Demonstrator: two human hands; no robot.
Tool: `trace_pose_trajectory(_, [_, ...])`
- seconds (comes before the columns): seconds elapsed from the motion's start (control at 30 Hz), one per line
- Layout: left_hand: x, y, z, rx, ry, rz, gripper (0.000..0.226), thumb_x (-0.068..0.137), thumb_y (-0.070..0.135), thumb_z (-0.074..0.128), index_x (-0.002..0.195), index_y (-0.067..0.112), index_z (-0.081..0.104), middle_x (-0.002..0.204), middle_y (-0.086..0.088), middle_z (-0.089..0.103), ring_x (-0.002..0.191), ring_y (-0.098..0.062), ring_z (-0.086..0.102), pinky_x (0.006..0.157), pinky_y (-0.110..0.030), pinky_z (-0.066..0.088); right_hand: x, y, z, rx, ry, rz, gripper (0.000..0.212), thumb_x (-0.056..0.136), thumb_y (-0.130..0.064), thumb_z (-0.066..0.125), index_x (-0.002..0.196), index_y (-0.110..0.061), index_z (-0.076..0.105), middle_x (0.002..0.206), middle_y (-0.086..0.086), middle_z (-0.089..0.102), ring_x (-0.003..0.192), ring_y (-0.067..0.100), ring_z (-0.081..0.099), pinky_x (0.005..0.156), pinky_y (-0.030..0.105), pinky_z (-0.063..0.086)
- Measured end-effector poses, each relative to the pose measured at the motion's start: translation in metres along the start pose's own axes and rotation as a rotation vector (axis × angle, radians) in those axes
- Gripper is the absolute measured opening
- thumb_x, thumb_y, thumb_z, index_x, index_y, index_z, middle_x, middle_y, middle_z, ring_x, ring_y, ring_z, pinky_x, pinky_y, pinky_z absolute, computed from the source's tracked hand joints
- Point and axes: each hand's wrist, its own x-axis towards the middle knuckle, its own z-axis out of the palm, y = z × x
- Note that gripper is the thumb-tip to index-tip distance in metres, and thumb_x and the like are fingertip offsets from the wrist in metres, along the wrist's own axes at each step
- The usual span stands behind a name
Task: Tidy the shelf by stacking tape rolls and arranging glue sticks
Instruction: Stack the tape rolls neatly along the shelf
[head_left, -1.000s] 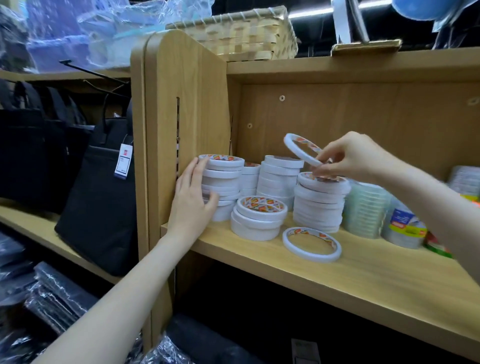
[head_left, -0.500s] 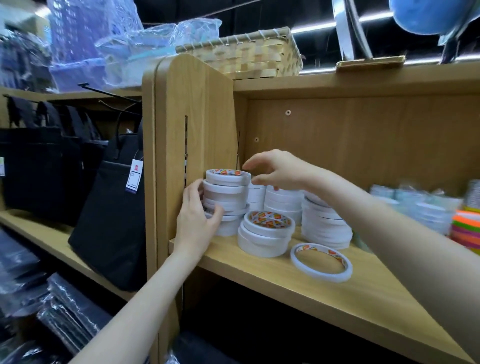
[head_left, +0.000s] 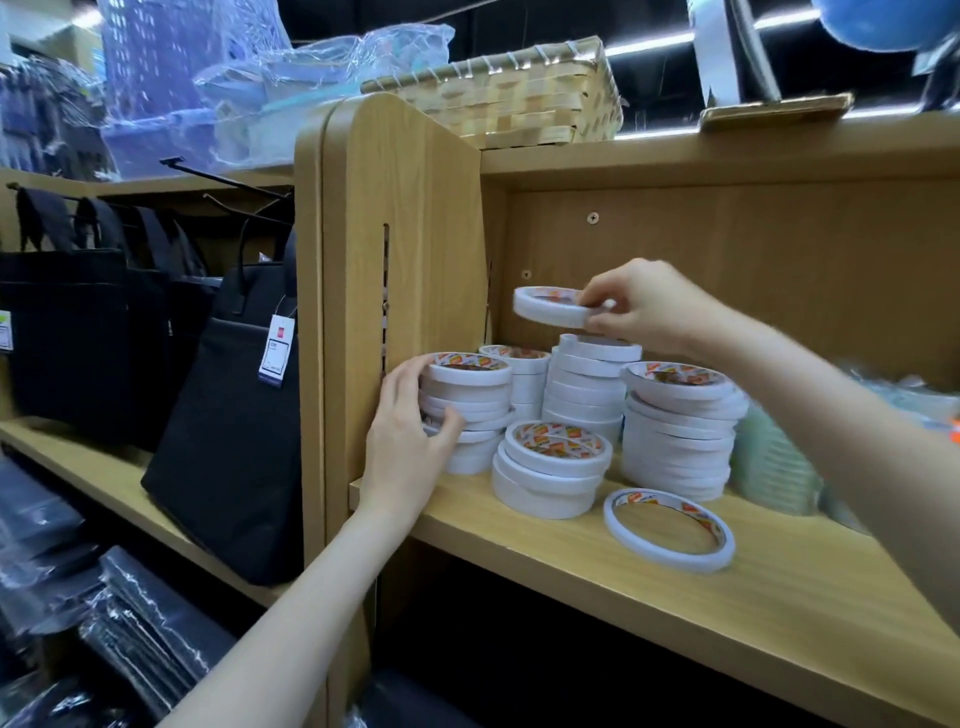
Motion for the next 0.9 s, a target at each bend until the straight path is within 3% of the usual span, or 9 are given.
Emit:
trace_pose_trajectory(0.1, [0.0,0.0,0.001,0.02,-0.012,-0.051,0.056,0.087,0.015,0.057,0.138,0.01,0.034,0.135,-0.005,0.046,0.119,-0.018,0.048,0.098,-0.031,0.044,-0.025,0.026,-0.023,-0.183,-0.093,0.146,0.022,0.084,-0.015,0.061,0.104,-0.011,0.069,0.103,0.009,0.067,0.095,0.024,0.057,0.074,0.025,0.039])
trace_pose_trajectory(0.23, [-0.003,0.004,0.002,0.034,-0.021,-0.075,0.054,0.087,0.017,0.058,0.135,0.009,0.035,0.133,-0.007,0.048,0.118,-0.02,0.049,0.095,-0.028,0.042,-0.053,0.039,-0.026,-0.227,-0.219,0.253,0.02,0.08,-0.013,0.064,0.1,-0.013,0.07,0.091,0.003,0.063,0.084,0.019,0.052,0.073,0.027,0.042])
trace_pose_trajectory(0.33, [-0.005,0.006,0.001,0.047,-0.026,-0.079,0.056,0.086,0.018,0.06,0.135,0.009,0.035,0.131,-0.007,0.048,0.117,-0.019,0.048,0.092,-0.024,0.041,-0.057,0.036,-0.029,-0.217,-0.241,0.25,0.024,0.08,-0.014,0.064,0.103,-0.011,0.069,0.089,0.001,0.061,0.085,0.017,0.052,0.071,0.025,0.039])
trace_pose_trajectory(0.4, [-0.006,0.006,0.002,0.056,-0.031,-0.07,0.058,0.085,0.019,0.062,0.135,0.008,0.035,0.13,-0.006,0.047,0.118,-0.018,0.047,0.092,-0.024,0.041,-0.052,0.027,-0.035,-0.209,-0.23,0.229,0.031,0.078,-0.019,0.068,0.109,-0.014,0.065,0.099,0.002,0.064,0.092,0.019,0.056,0.074,0.027,0.044])
trace_pose_trajectory(0.5, [-0.006,0.005,0.002,0.07,-0.015,-0.068,0.059,0.083,0.02,0.064,0.134,0.008,0.036,0.128,-0.006,0.046,0.117,-0.018,0.047,0.092,-0.024,0.041,-0.033,-0.001,-0.029,-0.139,-0.135,0.04,0.037,0.081,-0.022,0.068,0.117,-0.016,0.061,0.114,0.002,0.064,0.1,0.016,0.056,0.085,0.023,0.043])
trace_pose_trajectory(0.6, [-0.005,0.005,0.001,0.068,-0.032,-0.069,0.063,0.083,0.021,0.065,0.137,0.009,0.035,0.132,-0.006,0.047,0.118,-0.018,0.048,0.093,-0.025,0.042,-0.007,-0.034,0.006,-0.004,-0.232,-0.123,0.038,0.088,-0.016,0.06,0.125,-0.016,0.056,0.122,0.0,0.058,0.088,0.007,0.048,0.071,0.013,0.036])
trace_pose_trajectory(0.67, [-0.005,0.005,0.0,0.078,-0.046,-0.065,0.066,0.083,0.021,0.065,0.14,0.01,0.033,0.135,-0.006,0.047,0.121,-0.019,0.047,0.098,-0.031,0.043,0.007,-0.048,0.034,0.075,-0.275,-0.144,0.033,0.089,-0.011,0.056,0.123,-0.012,0.059,0.111,0.0,0.061,0.074,0.007,0.05,0.058,0.013,0.04])
trace_pose_trajectory(0.8, [-0.005,0.004,-0.001,0.077,-0.047,-0.088,0.071,0.082,0.02,0.066,0.142,0.011,0.029,0.138,-0.005,0.046,0.125,-0.02,0.044,0.104,-0.037,0.039,0.014,-0.046,0.056,0.128,-0.112,-0.14,0.022,0.086,-0.004,0.059,0.105,-0.005,0.07,0.103,0.011,0.07,0.066,0.008,0.05,0.06,0.011,0.036])
trace_pose_trajectory(0.9, [-0.005,0.002,-0.002,0.054,-0.056,-0.102,0.073,0.082,0.019,0.066,0.143,0.012,0.027,0.137,-0.005,0.047,0.125,-0.019,0.045,0.103,-0.036,0.04,0.006,-0.032,0.034,0.192,-0.022,-0.098,0.018,0.084,-0.008,0.064,0.1,-0.007,0.072,0.088,0.006,0.068,0.051,0.0,0.049,0.058,0.01,0.035])
